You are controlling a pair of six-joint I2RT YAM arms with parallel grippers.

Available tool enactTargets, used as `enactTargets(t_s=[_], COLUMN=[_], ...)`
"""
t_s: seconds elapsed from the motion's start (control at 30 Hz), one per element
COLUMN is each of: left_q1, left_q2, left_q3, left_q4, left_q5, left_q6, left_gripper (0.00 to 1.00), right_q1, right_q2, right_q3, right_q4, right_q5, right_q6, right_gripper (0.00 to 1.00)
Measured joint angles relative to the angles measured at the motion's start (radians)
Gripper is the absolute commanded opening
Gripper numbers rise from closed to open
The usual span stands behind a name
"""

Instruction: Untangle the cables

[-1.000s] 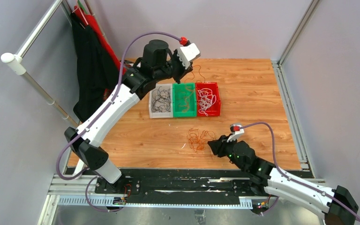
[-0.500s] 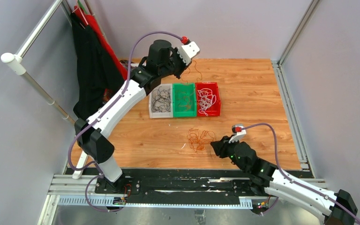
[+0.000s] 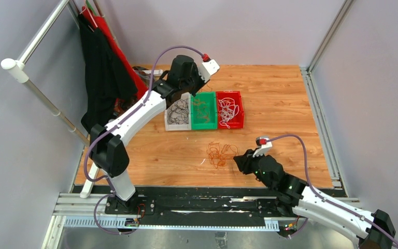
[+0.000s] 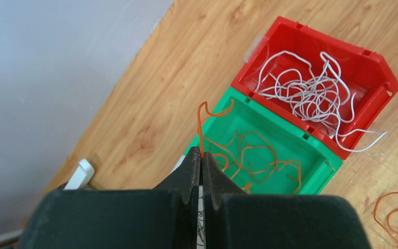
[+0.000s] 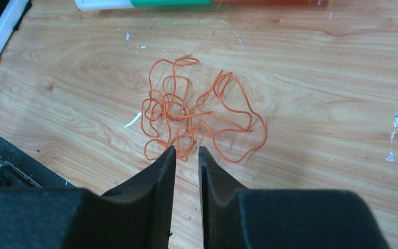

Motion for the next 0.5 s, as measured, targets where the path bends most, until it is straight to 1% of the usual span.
enactTargets(t_s=[0.17, 0.4, 0.5], left_q1=[0.0, 0.0, -0.001], left_q2=[0.016, 0.058, 0.086], left_q3=[-0.03, -0.033, -0.048], left_q4=[0.0, 0.01, 0.018], left_q5=[0.003, 0.01, 0.002], left_q6=[-0.013, -0.067, -0.086], left_gripper=[0.0, 0.0, 0.0], right_q1=[0.0, 0.004, 0.004], right_q2=[0.021, 0.051, 0.066], right_q3=[0.067, 0.262, 0.332], right_q4=[-0.118, -0.38, -0.452], right_q5=[-0.039, -0.14, -0.163], right_q6=[0.006, 0.01, 0.008], right_gripper=[0.25, 0.27, 0.27])
